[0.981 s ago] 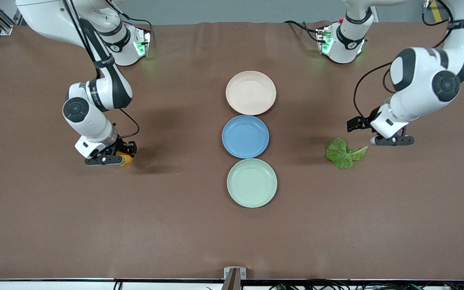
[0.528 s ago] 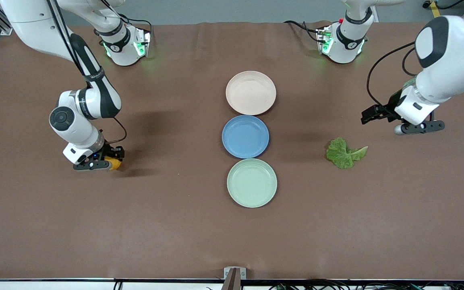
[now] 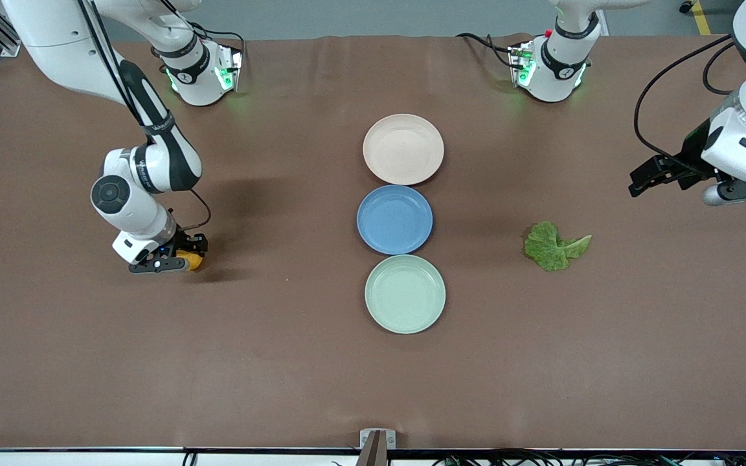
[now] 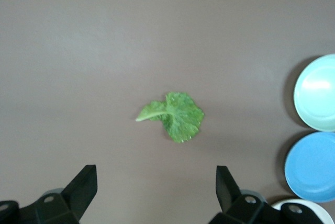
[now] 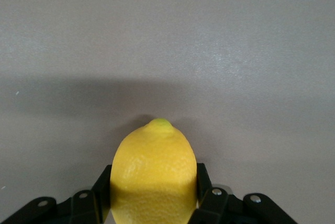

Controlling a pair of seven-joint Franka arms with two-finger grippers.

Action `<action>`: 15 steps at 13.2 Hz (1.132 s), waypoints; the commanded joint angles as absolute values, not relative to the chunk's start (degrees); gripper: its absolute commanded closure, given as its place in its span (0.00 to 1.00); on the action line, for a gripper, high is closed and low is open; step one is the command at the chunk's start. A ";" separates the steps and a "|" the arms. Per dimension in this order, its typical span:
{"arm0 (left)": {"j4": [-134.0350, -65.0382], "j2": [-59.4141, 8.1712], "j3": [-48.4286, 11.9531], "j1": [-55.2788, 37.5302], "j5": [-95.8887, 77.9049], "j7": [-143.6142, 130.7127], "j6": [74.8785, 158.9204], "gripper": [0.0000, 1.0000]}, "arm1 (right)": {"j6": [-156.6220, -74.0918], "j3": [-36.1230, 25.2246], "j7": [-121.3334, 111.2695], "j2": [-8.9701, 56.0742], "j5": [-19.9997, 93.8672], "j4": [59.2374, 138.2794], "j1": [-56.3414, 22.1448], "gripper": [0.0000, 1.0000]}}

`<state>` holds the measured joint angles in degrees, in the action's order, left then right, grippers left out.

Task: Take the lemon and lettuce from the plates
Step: 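Carry the lemon away from the plates with the right gripper and release it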

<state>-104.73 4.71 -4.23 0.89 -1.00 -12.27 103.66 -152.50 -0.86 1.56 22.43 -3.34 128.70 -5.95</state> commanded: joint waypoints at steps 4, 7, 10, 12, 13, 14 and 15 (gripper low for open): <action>-90.63 -2.72 -4.83 0.18 0.79 -13.71 99.23 0.00 | -152.93 7.12 0.35 21.62 -1.93 131.48 1.58 0.88; -90.26 -2.90 -4.83 0.26 0.35 -13.80 99.23 0.00 | -152.49 7.12 0.44 21.27 -1.93 130.78 1.58 0.00; -90.44 -2.99 -4.83 0.27 0.09 -13.54 99.23 0.00 | -144.02 7.03 0.62 19.08 -1.93 126.24 1.41 0.00; -90.44 -2.64 -4.92 0.35 0.00 -13.71 99.23 0.00 | -131.63 6.86 0.44 17.67 -1.93 119.48 1.58 0.00; -90.44 -2.46 -4.92 0.44 -0.09 -13.62 99.14 0.00 | -127.05 6.77 0.53 17.14 -2.02 116.66 1.58 0.00; -90.61 -2.29 -4.92 0.53 -0.17 -13.71 99.05 0.00 | -123.00 6.59 0.53 16.70 -2.11 113.93 1.58 0.00; -90.79 -2.11 -4.92 0.61 -0.18 -13.71 98.97 0.00 | -119.74 6.33 0.18 16.09 -2.81 111.82 1.67 0.00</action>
<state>-91.55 -2.50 -4.63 0.34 -0.61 -12.74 100.46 -125.30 5.94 1.53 17.48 -3.19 115.25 0.57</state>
